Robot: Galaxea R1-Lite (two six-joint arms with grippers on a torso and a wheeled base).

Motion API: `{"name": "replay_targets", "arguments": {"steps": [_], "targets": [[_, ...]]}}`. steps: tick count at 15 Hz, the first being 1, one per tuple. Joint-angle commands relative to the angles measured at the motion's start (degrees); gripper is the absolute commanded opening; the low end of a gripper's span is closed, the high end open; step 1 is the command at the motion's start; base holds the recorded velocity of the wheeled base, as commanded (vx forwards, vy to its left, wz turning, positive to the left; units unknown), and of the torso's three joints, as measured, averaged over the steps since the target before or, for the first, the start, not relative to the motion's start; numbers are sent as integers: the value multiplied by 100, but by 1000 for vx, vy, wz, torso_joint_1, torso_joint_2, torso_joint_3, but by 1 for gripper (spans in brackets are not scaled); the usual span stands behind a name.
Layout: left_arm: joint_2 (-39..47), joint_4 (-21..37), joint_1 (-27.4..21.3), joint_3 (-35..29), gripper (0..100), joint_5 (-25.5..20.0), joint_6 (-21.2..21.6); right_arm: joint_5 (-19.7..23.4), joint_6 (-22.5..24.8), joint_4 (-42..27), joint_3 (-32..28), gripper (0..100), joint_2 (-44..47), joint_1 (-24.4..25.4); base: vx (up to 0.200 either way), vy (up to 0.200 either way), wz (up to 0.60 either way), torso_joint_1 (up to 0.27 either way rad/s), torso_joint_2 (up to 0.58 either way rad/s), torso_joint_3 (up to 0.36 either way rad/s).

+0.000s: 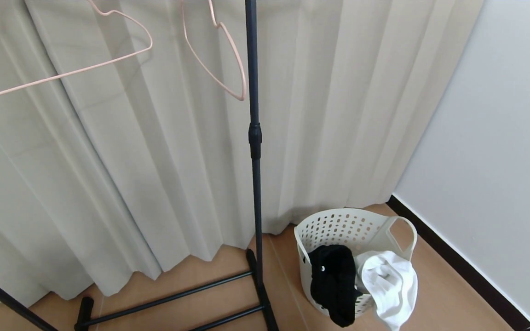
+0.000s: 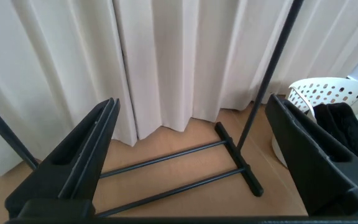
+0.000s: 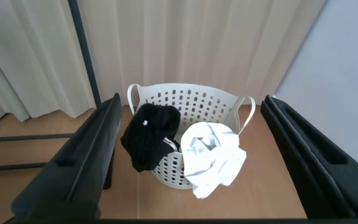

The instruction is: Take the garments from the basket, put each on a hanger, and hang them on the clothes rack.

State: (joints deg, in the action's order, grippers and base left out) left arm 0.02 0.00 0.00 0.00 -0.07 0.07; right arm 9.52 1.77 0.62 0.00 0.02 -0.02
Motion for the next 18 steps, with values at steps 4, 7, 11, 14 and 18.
{"name": "replay_targets", "arguments": {"steps": [4,7,11,14,18], "targets": [[-2,0,0,0,100,-1,-7,-3,-1,-1,0,100,-2,2,0,0,0,1,2,-143],[-2,9,0,0,100,-1,10,-3,-1,-1,0,100,-2,2,0,0,0,2,2,-185],[-2,9,0,0,100,-1,1,-3,-1,-1,0,100,-2,2,0,0,0,0,4,-196],[-2,9,0,0,100,-1,-7,6,17,-1,0,100,-2,2,0,0,0,-1,2,-203],[-2,0,0,0,100,-1,1,-3,-10,-1,0,100,-2,2,0,0,0,5,2,-199]]}}
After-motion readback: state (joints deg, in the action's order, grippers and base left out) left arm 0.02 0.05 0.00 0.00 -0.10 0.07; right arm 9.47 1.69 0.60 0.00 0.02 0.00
